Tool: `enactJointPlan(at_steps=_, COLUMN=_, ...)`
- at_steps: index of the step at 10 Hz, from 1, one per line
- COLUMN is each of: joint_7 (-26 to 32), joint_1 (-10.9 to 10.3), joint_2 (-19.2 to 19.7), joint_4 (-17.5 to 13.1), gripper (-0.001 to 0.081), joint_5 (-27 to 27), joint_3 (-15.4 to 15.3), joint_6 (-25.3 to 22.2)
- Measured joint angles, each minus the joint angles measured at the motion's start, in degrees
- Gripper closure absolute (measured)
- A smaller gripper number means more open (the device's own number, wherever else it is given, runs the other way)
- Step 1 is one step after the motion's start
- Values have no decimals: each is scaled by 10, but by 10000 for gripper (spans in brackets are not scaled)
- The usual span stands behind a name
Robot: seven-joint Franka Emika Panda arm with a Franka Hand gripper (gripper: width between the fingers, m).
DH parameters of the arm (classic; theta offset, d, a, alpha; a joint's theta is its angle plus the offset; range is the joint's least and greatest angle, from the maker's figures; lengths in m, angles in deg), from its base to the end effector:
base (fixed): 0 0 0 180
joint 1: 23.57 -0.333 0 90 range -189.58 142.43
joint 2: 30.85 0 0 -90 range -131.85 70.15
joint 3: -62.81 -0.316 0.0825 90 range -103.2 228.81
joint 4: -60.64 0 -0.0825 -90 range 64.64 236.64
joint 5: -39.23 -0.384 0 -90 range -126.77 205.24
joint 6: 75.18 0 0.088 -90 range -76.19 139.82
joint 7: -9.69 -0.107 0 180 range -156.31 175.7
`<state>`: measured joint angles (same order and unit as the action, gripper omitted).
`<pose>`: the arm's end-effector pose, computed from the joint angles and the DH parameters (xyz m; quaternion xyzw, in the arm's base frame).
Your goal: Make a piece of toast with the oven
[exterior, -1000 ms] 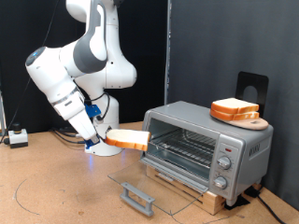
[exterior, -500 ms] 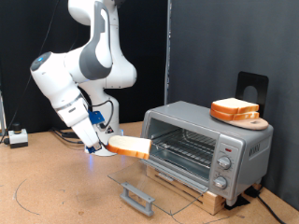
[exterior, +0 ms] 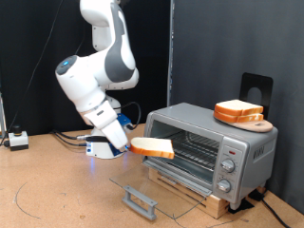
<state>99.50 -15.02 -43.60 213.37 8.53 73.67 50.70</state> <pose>0.3689 -0.1075 0.2956 -0.8802 -0.4055 -0.1016 0.2248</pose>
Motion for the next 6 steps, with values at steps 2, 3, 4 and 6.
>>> enactJointPlan(at_steps=2, joint_7=-9, joint_1=-14, joint_2=-22, joint_4=24, gripper=346, joint_5=0, joint_3=-29, joint_6=26)
enactJointPlan(at_steps=3, joint_7=-19, joint_1=-16, joint_2=-30, joint_4=38, gripper=346, joint_5=8, joint_3=-45, joint_6=37)
enactJointPlan(at_steps=4, joint_7=-26, joint_1=-18, joint_2=-37, joint_4=50, gripper=346, joint_5=12, joint_3=-59, joint_6=47)
enactJointPlan(at_steps=6, joint_7=-40, joint_1=-17, joint_2=-43, joint_4=67, gripper=346, joint_5=31, joint_3=-71, joint_6=56)
